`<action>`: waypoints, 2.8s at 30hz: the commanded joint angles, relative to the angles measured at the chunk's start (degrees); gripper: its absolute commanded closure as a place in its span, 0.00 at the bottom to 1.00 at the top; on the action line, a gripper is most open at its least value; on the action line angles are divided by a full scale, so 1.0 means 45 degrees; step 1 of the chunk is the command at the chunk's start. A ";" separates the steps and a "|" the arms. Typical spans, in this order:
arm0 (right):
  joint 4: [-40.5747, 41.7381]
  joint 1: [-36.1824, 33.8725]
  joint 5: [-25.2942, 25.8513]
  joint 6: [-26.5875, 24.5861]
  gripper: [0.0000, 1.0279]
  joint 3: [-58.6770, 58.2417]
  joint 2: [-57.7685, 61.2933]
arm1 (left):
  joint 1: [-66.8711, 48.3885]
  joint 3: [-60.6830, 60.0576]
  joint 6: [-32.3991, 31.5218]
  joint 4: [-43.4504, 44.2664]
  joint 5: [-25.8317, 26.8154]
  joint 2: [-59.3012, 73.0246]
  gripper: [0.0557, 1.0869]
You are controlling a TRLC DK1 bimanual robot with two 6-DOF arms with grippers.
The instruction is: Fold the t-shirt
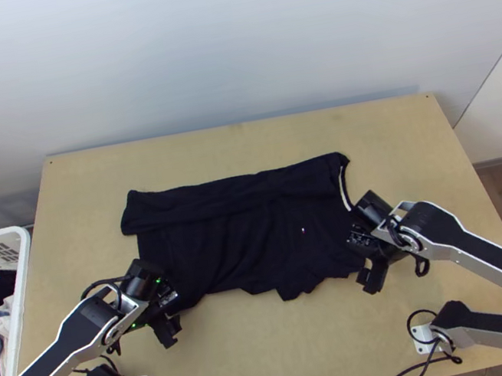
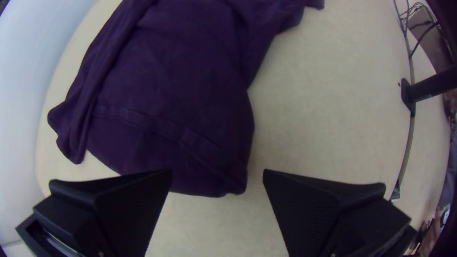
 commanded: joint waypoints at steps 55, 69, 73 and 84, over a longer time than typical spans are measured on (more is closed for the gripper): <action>0.1966 0.2386 0.0031 0.0955 0.97 -0.1012 -0.0073 | 0.3997 -0.1247 0.1521 0.0784 0.1878 -0.2705 0.96; 0.1810 0.2445 0.0031 0.0330 0.97 -0.1403 -0.0952 | 0.5794 -0.0504 0.3162 -0.2107 0.2757 -0.3447 0.96; 0.1771 0.2249 0.0031 0.0037 0.97 -0.1755 -0.1245 | 0.6946 -0.0504 0.4392 -0.2927 0.2952 -0.3310 0.96; 0.1146 0.2210 0.0012 -0.0353 0.97 -0.2145 -0.1890 | 0.9114 -0.0114 0.6170 -0.4138 0.3597 -0.2627 0.96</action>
